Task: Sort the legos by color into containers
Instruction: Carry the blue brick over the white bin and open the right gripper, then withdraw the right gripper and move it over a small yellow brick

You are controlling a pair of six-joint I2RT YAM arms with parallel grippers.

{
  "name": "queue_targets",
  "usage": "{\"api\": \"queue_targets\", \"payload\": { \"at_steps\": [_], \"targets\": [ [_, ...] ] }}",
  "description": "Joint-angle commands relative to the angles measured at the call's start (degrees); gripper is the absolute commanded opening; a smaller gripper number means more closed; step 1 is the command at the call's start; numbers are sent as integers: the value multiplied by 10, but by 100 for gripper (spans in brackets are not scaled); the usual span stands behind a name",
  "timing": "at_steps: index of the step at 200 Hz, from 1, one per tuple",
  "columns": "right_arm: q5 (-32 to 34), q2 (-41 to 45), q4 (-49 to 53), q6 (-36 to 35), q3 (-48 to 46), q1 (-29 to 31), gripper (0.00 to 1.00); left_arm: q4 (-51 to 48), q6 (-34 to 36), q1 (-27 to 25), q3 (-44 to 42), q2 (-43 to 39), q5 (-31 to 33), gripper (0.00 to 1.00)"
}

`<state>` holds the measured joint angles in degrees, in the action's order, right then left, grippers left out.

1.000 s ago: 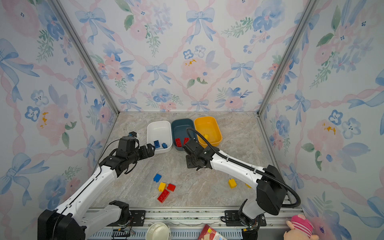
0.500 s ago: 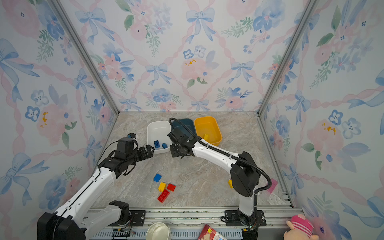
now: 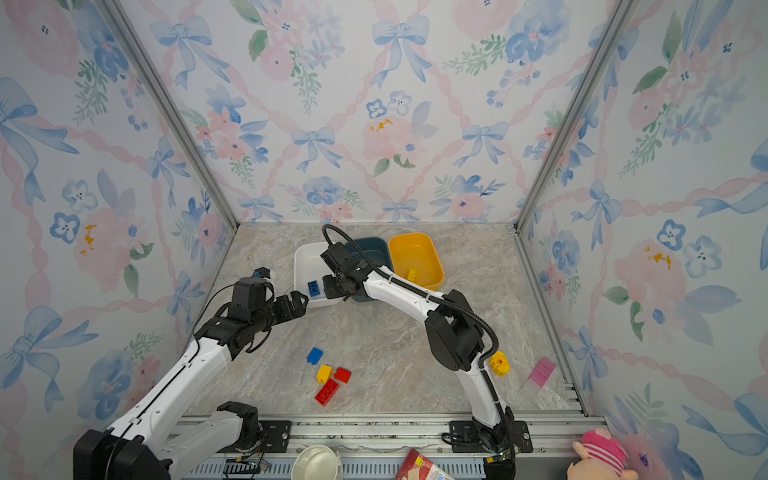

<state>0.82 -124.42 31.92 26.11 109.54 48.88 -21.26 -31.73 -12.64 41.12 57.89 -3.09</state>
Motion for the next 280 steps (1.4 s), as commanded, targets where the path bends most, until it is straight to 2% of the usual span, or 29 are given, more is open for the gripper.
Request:
{"api": "queue_targets", "payload": {
  "at_steps": [1,92,116,148,221,280],
  "targets": [
    [-5,-33,1,-12,44,-11,34,0,-2,4,-7,-7,-6,98],
    [-9,-155,48,-20,194,-26,34,1,-1,10,-15,-10,-4,98],
    [-11,-169,60,-22,217,-27,45,0,-1,10,-16,-8,-4,98],
    [-10,-164,59,-21,218,-27,60,3,-1,11,-16,-8,-6,98],
    [-6,-122,59,-28,195,-23,62,4,-2,12,-16,-8,-7,98],
    [0,-55,57,-35,135,-15,67,5,-3,13,-16,-10,-7,98]
  ]
}}
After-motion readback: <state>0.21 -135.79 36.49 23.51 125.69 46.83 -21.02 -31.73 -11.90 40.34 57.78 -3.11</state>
